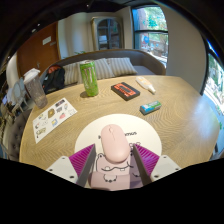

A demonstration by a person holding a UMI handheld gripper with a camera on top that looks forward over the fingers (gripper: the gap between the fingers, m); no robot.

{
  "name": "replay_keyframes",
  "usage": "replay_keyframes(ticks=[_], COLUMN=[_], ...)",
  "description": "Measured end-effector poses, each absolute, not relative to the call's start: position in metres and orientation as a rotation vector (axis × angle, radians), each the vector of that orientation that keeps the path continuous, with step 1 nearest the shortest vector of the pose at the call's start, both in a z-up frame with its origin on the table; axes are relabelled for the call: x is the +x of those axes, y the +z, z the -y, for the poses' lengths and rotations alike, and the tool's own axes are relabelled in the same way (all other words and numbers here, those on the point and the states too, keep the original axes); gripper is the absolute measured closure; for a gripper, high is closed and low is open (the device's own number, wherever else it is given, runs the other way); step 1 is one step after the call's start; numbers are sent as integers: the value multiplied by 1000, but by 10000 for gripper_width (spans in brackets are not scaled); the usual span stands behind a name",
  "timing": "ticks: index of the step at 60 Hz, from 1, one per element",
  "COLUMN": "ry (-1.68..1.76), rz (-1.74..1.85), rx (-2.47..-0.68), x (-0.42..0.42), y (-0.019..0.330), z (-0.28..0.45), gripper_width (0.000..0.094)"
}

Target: Arrange mouse

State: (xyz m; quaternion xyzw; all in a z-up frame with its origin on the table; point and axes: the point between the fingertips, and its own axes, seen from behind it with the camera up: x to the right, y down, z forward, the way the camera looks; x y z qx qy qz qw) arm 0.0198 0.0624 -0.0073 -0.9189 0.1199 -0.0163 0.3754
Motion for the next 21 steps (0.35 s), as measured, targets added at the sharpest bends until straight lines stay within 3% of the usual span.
replay_keyframes(ticks=[2,4,5,6,21], ry=[-45,-58,-69,-81,-154], rz=[-320,-318,-315,-313,-409], rx=[-2345,-2333,-2331,-2328,-2261], x=[20,20,19,19,-29], y=[1,12,18,24,107], z=[-60,-56,-53,-50,18], gripper_width=[71,99,53,98,98])
